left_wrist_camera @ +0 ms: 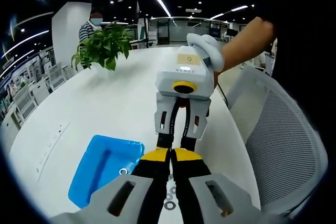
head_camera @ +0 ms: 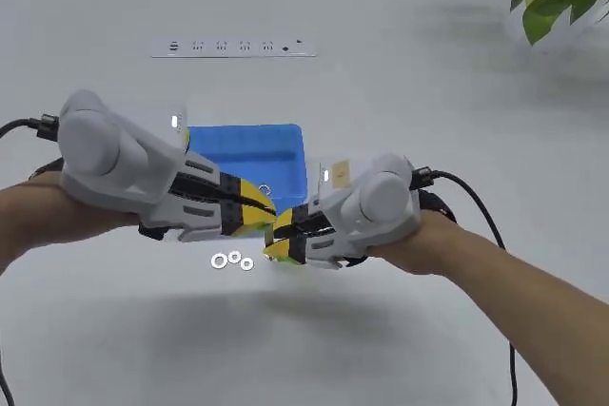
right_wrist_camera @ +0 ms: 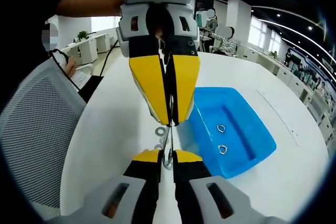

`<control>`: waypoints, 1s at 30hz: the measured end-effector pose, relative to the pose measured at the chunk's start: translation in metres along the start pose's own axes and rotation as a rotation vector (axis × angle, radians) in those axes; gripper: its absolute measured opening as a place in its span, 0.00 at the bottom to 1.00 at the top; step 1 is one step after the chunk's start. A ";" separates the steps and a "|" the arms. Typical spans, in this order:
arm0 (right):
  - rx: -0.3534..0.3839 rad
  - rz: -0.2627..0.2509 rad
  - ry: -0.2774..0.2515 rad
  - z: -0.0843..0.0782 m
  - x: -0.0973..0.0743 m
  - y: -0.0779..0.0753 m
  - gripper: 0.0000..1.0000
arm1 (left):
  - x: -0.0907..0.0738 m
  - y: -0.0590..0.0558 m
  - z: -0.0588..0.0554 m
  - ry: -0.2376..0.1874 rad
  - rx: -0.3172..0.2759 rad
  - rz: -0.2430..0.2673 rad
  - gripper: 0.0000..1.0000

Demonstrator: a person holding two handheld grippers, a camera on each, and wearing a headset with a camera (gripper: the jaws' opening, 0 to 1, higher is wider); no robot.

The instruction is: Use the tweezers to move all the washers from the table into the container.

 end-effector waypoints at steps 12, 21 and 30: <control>-0.001 -0.007 0.002 -0.001 -0.001 0.000 0.08 | -0.001 -0.001 0.000 0.010 -0.016 0.009 0.07; 0.006 -0.012 -0.005 0.003 -0.005 0.000 0.08 | -0.012 0.002 0.001 -0.019 -0.071 0.070 0.23; -0.001 -0.011 -0.026 0.015 -0.012 -0.002 0.08 | -0.023 -0.004 -0.002 -0.053 -0.131 0.112 0.48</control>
Point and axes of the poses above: the centre of the closed fingertips' face, and the gripper's own axes: x roughly forward along the fingers, y roughly to its left, z roughly out of its top, the point moved 4 cm from there along -x, roughly backward along the fingers, and after that the axes turned 12 degrees about -y, right-handed, at the moved point
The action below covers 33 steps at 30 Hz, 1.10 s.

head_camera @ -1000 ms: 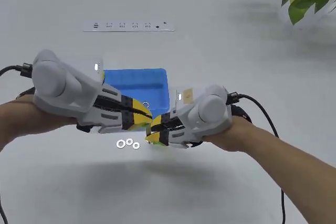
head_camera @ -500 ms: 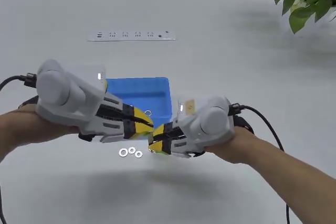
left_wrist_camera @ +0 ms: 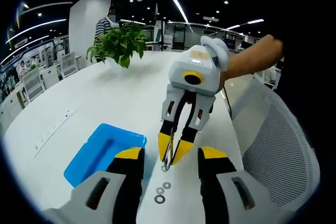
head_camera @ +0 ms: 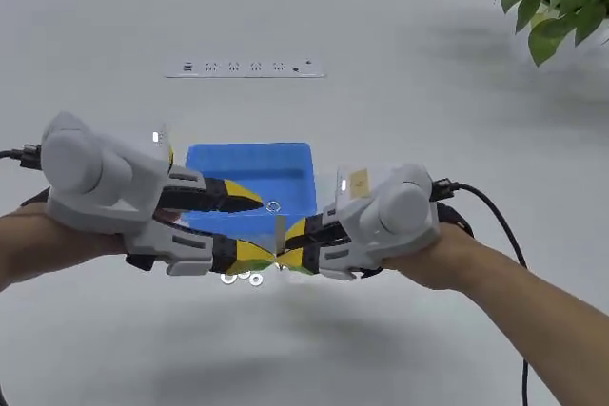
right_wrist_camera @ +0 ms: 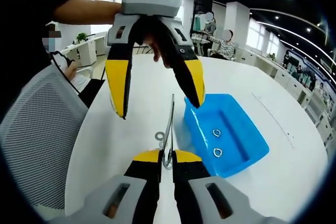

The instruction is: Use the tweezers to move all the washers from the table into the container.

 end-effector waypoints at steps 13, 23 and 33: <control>-0.033 -0.004 -0.023 0.024 -0.017 -0.015 0.08 | -0.015 -0.008 -0.004 -0.031 -0.046 0.059 0.74; -0.046 0.025 -0.036 0.042 -0.023 -0.028 0.08 | -0.026 -0.011 -0.004 -0.084 -0.081 0.147 0.92; -0.091 0.034 -0.046 0.052 -0.018 -0.045 0.09 | -0.034 -0.010 -0.003 -0.110 -0.098 0.218 0.99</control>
Point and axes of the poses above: the centre of the closed fingertips' face, and the gripper's own axes: x roughly forward along the fingers, y roughly to its left, z roughly out of its top, the point moved 4 cm from there along -x, roughly backward along the fingers, and after that the axes turned 12 degrees about -y, right-handed, at the moved point
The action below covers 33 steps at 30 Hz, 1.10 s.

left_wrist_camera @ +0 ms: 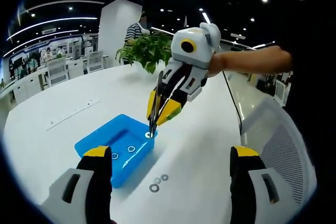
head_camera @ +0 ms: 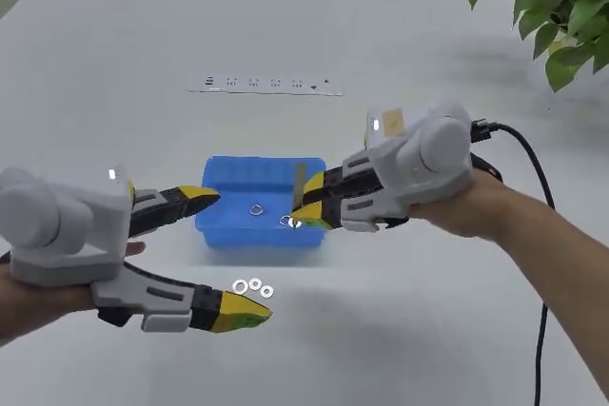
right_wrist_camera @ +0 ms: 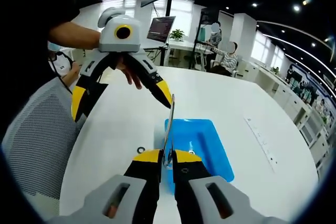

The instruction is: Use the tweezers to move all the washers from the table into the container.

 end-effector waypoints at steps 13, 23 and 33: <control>-0.013 -0.015 -0.019 -0.005 0.018 -0.022 0.09 | -0.005 0.007 -0.001 0.006 0.003 0.022 0.99; 0.004 -0.009 -0.006 -0.019 0.034 -0.031 0.09 | -0.003 0.018 0.000 -0.001 0.004 0.023 0.99; 0.032 -0.022 0.002 -0.032 0.053 -0.039 0.09 | 0.001 0.031 0.001 -0.007 0.007 0.020 0.96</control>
Point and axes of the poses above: the centre of the closed fingertips' face, and the gripper's own axes: x roughly forward along the fingers, y roughly to its left, z roughly out of its top, the point moved 4 cm from there along -x, roughly backward along the fingers, and after that the axes turned 12 degrees about -y, right-handed, at the moved point
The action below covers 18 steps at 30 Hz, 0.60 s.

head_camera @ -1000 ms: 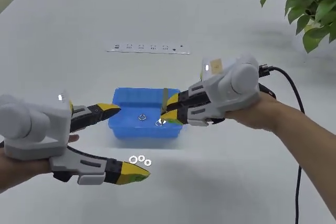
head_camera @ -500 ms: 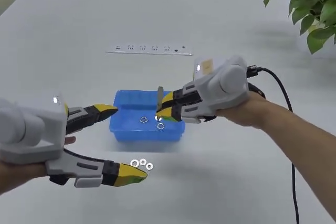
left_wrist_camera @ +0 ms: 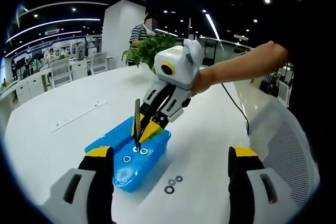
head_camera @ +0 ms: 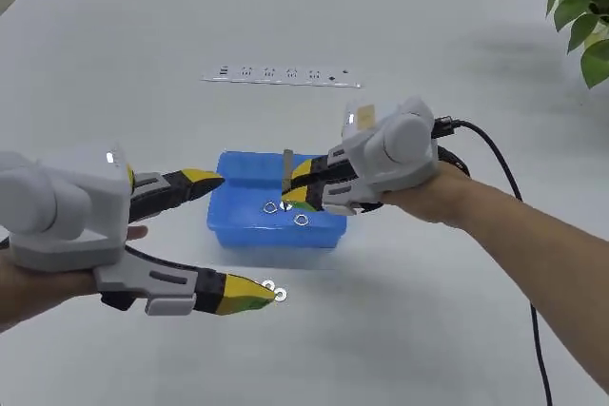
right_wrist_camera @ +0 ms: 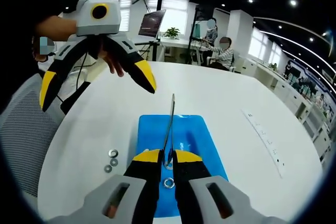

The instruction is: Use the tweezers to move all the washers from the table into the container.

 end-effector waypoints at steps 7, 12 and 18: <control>0.022 0.008 0.010 -0.009 0.010 -0.001 0.09 | 0.005 0.013 0.003 0.000 0.006 -0.006 0.92; 0.032 0.016 0.026 -0.016 0.014 -0.001 0.09 | 0.010 0.023 0.006 0.002 0.014 -0.017 0.89; 0.042 0.025 0.032 -0.021 0.015 0.001 0.09 | 0.018 0.032 0.009 0.006 0.032 -0.035 0.82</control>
Point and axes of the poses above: the centre of the closed fingertips' face, and the gripper's own axes: x roughly forward along the fingers, y roughly to its left, z roughly out of its top, the point moved 4 cm from there along -x, roughly backward along the fingers, and after that the axes turned 12 degrees about -y, right-handed, at the moved point
